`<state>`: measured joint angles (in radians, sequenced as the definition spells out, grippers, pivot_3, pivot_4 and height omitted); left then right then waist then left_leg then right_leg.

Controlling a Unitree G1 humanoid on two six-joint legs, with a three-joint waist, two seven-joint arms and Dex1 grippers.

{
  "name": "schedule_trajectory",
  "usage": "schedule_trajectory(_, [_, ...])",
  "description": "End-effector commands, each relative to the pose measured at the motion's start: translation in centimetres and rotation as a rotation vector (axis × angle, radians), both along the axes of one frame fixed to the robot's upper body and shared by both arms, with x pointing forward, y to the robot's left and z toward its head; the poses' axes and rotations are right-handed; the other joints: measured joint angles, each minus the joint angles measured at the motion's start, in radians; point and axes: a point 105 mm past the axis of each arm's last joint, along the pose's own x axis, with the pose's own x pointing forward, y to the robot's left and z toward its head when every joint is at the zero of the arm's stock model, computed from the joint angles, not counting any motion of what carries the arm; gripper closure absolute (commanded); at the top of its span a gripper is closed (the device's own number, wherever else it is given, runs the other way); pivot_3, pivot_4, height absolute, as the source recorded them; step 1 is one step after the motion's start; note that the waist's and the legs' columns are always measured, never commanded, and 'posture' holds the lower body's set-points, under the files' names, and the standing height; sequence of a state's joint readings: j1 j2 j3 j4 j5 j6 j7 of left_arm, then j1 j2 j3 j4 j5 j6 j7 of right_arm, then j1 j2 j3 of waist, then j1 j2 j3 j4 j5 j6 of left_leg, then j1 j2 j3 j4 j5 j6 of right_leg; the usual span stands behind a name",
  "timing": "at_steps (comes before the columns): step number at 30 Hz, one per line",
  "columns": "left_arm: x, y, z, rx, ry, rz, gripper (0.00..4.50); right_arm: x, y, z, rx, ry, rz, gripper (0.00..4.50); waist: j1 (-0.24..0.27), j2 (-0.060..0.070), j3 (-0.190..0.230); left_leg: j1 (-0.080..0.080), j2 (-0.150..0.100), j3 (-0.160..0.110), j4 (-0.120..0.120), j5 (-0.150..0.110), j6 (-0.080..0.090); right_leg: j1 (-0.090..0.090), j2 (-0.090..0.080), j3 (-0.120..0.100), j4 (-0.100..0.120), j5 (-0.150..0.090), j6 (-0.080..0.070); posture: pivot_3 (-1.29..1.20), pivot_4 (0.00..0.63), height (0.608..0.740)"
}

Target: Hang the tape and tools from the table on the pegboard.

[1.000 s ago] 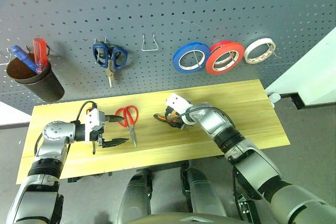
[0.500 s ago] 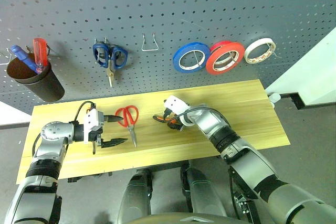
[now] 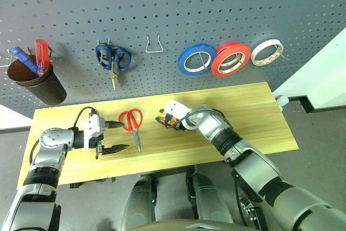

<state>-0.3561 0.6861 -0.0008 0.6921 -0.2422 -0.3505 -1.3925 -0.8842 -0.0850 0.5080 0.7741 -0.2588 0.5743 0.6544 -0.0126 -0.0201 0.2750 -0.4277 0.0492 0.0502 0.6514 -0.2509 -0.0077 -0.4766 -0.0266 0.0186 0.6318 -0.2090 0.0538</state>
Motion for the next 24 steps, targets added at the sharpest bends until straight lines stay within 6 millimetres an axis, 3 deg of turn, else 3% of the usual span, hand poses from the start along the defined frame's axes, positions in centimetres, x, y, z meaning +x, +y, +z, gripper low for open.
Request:
schedule_trajectory(1, [-0.1, 0.5, 0.4, 0.012, -0.022, 0.012, 0.00, 0.6, 0.8, 0.9, -0.021, -0.042, 0.038, 2.39, 0.001, 0.000, 0.000, 0.000, 0.000, 0.000, 0.000, 0.000, 0.000, 0.000, 0.000, 0.000, 0.000, 0.000, 0.000, 0.13, 0.293, 0.740])
schedule_trajectory(18, [-0.4, 0.3, -0.1, 0.003, -0.032, 0.037, 0.00, 0.7, 0.9, 0.0, -0.177, -0.020, 0.110, 2.44, 0.002, -0.001, -0.001, 0.001, 0.000, 0.000, 0.000, 0.000, 0.000, 0.000, 0.000, 0.000, 0.001, 0.001, 0.002, 0.15, 0.259, 0.740])
schedule_trajectory(24, [-1.5, -0.5, 1.8, -0.104, -0.053, -0.010, 0.00, 1.1, 0.5, 2.0, -0.077, -0.018, 0.073, 2.44, 0.005, -0.002, -0.001, 0.001, 0.000, 0.000, 0.000, 0.001, -0.001, 0.001, 0.000, 0.000, 0.002, 0.001, 0.002, 0.15, 0.229, 0.740])
